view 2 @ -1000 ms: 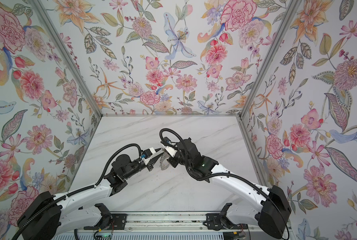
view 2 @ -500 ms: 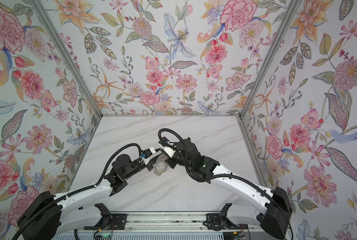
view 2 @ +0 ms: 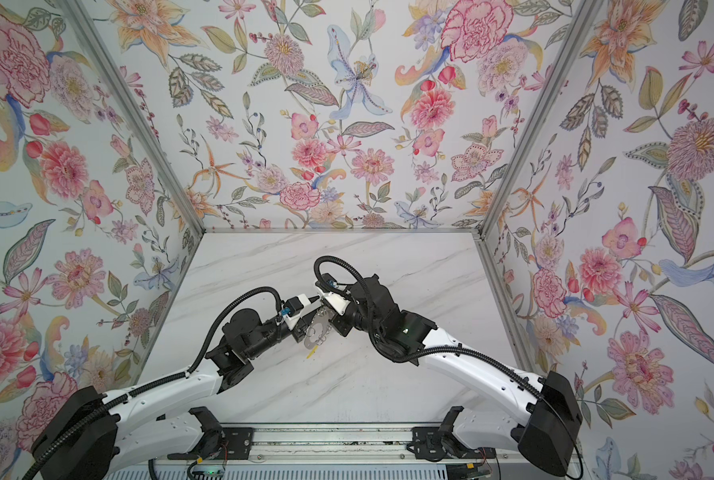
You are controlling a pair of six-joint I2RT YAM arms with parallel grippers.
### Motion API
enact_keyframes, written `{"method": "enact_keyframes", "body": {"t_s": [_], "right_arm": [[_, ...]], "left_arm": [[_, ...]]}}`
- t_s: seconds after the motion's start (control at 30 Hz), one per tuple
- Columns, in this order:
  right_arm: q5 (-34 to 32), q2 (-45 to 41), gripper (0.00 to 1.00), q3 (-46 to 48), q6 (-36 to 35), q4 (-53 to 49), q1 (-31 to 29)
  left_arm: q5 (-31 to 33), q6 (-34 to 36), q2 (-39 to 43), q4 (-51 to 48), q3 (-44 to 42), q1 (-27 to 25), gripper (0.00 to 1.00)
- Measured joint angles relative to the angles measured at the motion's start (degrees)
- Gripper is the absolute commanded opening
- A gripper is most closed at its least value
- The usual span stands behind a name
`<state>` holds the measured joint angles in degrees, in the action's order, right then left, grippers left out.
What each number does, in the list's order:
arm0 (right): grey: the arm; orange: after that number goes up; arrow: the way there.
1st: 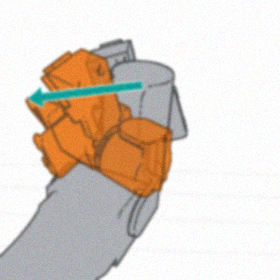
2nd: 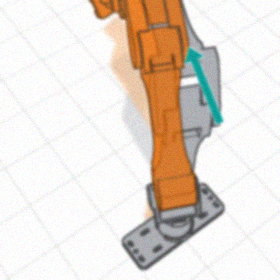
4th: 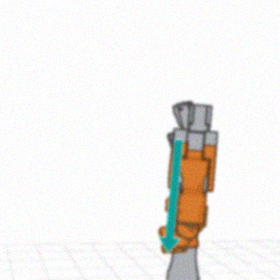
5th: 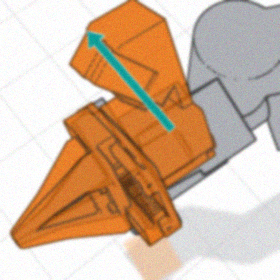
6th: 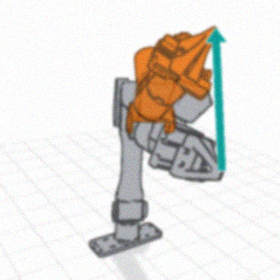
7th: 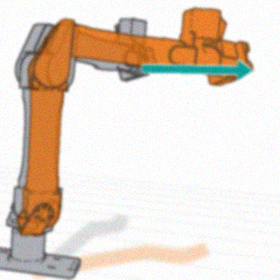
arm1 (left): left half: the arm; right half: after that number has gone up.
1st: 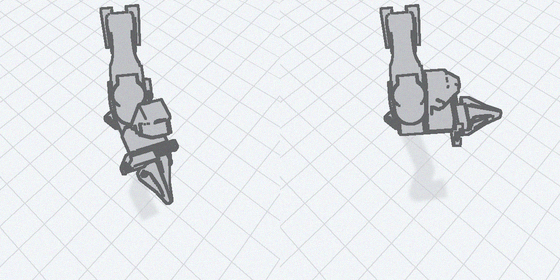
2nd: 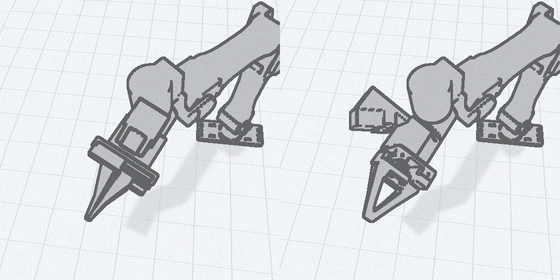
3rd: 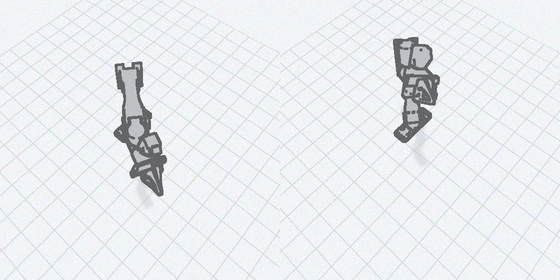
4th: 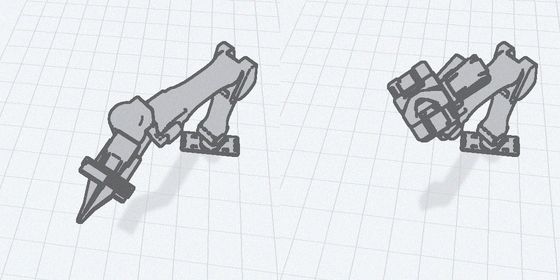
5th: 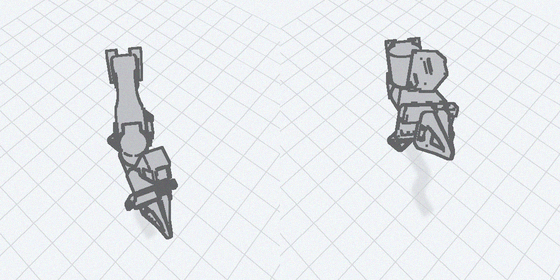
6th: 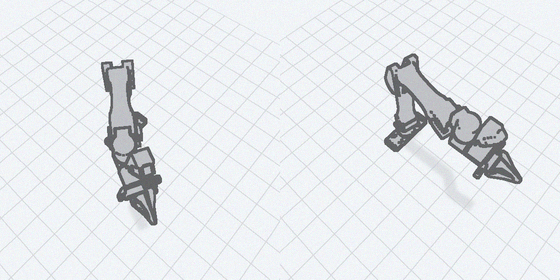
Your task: Remove the keys from the keyring
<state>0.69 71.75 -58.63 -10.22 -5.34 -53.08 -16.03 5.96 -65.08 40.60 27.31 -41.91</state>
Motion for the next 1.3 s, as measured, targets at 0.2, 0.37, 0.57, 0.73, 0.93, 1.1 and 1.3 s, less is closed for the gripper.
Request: {"method": "enact_keyframes", "body": {"t_s": [0.2,0.37,0.57,0.73,0.93,1.1,1.3], "right_arm": [[0.0,1.01,0.0,-0.33,0.0,0.02,0.22],[-0.02,2.23,0.0,-2.1,0.15,-0.85,0.33],[-0.04,3.52,0.0,-4.09,0.2,-1.77,0.33],[-1.2,5.27,0.0,-6.34,0.48,-4.42,0.33],[-4.5,7.8,0.0,-8.59,0.94,-8.04,0.15],[-7.23,9.6,0.0,-11.17,1.51,-10.38,-0.15],[-10.05,11.3,0.0,-15.1,2.19,-12.83,-0.85]], "left_arm": [[0.2,-0.42,0.31,-0.96,0.0,0.0,0.28],[1.14,-0.83,0.72,-1.05,0.0,0.0,0.32],[6.29,-0.83,3.69,-2.6,-0.04,0.02,0.49],[11.17,-0.81,8.31,-3.41,-0.07,0.26,0.52],[13.4,-1.6,13.33,-5.07,-0.11,0.5,0.43],[10.49,-4.57,14.43,-6.47,-0.2,0.55,0.26],[4.79,-9.57,9.92,-1.9,-3.39,0.0,0.19]]}}
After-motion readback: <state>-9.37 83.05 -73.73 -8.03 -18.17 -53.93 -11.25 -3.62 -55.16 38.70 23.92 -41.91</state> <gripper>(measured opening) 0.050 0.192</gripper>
